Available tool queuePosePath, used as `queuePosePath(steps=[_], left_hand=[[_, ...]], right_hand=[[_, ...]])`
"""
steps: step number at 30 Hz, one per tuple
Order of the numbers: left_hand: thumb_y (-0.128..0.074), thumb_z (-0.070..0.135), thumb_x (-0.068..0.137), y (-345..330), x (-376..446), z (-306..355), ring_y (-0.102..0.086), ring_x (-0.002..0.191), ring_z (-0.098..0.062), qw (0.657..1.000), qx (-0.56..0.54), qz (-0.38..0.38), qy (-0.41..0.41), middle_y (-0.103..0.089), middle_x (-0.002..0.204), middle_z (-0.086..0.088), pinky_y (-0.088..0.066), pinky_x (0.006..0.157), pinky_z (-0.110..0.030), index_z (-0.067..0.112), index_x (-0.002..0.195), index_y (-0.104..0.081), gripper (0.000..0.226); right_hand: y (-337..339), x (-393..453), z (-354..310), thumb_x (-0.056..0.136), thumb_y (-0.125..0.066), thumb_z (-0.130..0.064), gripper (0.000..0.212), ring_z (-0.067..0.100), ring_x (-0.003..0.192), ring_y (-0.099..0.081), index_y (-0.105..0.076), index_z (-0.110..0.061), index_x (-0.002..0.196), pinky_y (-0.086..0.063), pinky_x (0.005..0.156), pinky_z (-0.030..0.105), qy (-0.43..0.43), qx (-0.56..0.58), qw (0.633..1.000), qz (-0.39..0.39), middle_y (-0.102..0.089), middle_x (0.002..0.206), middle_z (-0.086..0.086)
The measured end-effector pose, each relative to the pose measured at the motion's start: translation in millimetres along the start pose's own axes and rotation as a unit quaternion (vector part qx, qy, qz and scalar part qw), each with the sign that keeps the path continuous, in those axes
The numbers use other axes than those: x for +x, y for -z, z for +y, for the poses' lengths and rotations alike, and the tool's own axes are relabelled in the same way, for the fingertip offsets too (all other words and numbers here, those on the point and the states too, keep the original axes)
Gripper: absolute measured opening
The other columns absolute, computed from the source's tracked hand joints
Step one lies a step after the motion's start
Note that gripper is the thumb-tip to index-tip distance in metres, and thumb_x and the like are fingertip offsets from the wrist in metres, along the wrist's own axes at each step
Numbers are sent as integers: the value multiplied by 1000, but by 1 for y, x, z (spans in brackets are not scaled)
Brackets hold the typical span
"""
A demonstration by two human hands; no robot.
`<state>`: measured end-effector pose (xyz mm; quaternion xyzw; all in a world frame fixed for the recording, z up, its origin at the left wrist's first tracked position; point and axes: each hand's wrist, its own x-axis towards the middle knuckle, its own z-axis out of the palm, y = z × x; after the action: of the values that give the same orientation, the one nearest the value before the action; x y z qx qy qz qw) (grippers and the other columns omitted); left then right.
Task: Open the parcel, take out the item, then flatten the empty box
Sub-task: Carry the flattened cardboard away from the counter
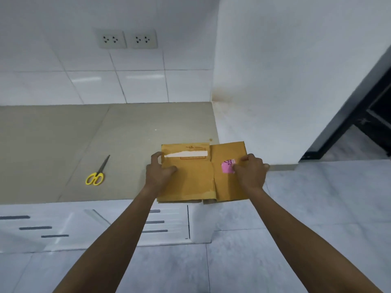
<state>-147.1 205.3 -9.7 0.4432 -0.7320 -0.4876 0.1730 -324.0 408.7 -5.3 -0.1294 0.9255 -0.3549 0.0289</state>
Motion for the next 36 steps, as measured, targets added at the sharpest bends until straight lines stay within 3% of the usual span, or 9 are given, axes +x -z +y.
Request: queuePosePath(steps=[3,6,11,15,19,23,28,32,36], left_hand=[[-75,39,80,-24,-17,16,-43,126,-35,995,53,-65,-47,-38,144,-11,-41,104,-50,35,142,-28,78],[-75,41,79,-50,-34,27,-40,128,-35,987,98,-103,-75,-30,144,-13,-39,105,-48,37,145,-24,84],[-73,19,79,-90,-52,43,-41,122,-32,983,112,-113,-95,-28,141,-15,-38,95,-34,36,145,-28,82],[-72,16,77,-129,-67,55,-40,103,-19,978,133,-120,-108,-28,140,-13,-36,90,-28,36,144,-31,81],[-72,19,78,-174,-80,70,-50,114,-31,974,164,-111,-109,-27,140,-12,-42,98,-33,28,138,-41,68],[-65,22,82,-234,-91,82,-42,127,-40,963,221,-114,-109,-21,149,-14,-39,105,-42,21,139,-41,62],[-61,33,84,-305,-102,92,-27,134,-49,938,302,-126,-116,-3,157,-19,-28,110,-51,19,144,-29,70],[-61,45,84,-344,-99,92,-19,140,-45,926,329,-144,-118,3,159,-17,-26,110,-52,21,146,-23,77],[-63,51,82,-371,-88,87,-24,137,-48,919,340,-165,-109,5,160,-14,-28,110,-54,26,148,-17,84]], right_hand=[[25,-5,26,78,-69,-32,33,35,111,-50,-62,-18,108,-26,76,30,-36,24,999,-7,-62,112,9],[47,-11,52,77,-70,-29,34,37,110,-53,-61,-19,109,-40,78,34,-65,66,996,-12,-60,116,11],[79,-12,98,78,-73,-25,38,38,113,-46,-61,-20,113,-40,78,33,-97,36,995,14,-49,121,17],[98,1,132,79,-73,-24,35,36,118,-40,-63,-20,113,-39,78,33,-97,16,995,17,-45,124,17],[119,22,166,80,-74,-24,33,35,117,-41,-64,-19,111,-40,74,32,-79,4,997,15,-45,122,16],[143,55,212,86,-69,-22,25,33,113,-41,-66,-19,110,-40,72,30,-43,-23,999,7,-46,120,16],[166,90,261,93,-57,-11,22,38,114,-38,-69,-15,112,-43,77,36,-16,-46,999,0,-44,122,19],[175,118,284,96,-54,-17,24,37,115,-38,-68,-17,115,-49,84,43,1,-73,997,-10,-45,122,18],[164,144,299,94,-54,-24,27,37,114,-41,-65,-20,119,-46,91,46,-21,-84,995,-45,-43,125,15]])
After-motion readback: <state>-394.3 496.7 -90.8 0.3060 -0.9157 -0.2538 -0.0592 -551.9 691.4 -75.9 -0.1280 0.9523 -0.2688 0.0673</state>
